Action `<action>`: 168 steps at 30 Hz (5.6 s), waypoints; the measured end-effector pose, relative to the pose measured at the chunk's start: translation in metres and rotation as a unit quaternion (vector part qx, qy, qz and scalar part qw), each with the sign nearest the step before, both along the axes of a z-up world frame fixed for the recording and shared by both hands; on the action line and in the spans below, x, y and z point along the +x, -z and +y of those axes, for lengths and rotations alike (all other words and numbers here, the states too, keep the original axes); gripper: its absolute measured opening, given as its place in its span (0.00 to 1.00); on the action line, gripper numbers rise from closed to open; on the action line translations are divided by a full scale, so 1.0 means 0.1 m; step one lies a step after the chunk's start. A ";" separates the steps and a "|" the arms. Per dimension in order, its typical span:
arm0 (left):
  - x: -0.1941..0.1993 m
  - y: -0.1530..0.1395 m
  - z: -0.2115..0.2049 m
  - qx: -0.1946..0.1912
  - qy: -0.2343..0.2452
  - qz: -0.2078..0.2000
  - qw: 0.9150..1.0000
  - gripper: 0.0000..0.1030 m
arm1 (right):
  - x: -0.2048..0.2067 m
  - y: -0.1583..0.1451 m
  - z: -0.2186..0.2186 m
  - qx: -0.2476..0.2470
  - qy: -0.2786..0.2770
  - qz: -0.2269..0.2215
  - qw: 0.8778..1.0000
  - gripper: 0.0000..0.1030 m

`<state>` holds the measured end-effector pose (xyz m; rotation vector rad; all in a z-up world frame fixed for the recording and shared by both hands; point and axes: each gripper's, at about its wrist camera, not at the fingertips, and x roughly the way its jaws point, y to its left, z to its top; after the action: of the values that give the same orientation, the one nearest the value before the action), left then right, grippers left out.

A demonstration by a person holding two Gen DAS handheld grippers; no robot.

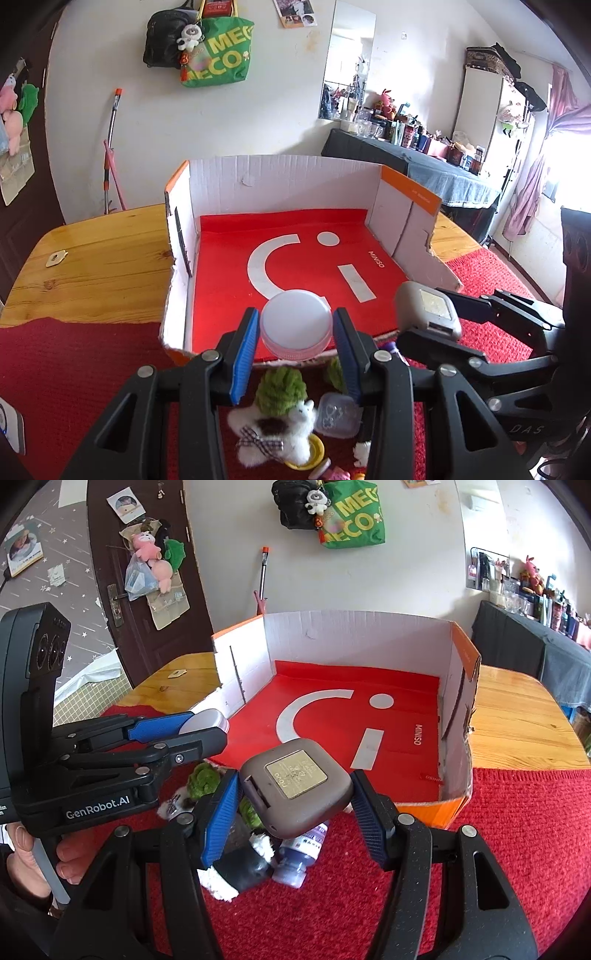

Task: Organize objects
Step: 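Lift both held items and carry them over the orange cardboard box, then lower the case and open right gripper while left gripper releases the white container, then withdraw both open grippers from the box back toward the item pile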

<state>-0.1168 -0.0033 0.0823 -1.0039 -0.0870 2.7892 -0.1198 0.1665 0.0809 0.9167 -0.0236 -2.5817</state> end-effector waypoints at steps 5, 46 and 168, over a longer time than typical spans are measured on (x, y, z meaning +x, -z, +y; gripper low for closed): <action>-0.17 0.04 -0.03 0.006 0.003 -0.020 1.000 0.41 | -0.11 -0.03 0.05 -0.005 0.003 -0.003 1.000 0.57; -1.08 0.43 -0.21 0.000 0.015 -0.131 0.991 0.42 | -0.98 0.27 0.09 0.011 0.014 -0.123 0.992 0.57; 0.27 -0.04 -0.15 -0.021 -0.044 0.018 0.999 1.00 | 0.19 0.01 0.09 0.005 0.042 0.003 0.999 0.94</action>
<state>-0.0894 -0.0182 0.0860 -0.9813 -0.0704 2.8989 -0.1011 0.1757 0.0797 0.9316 -0.0484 -2.6638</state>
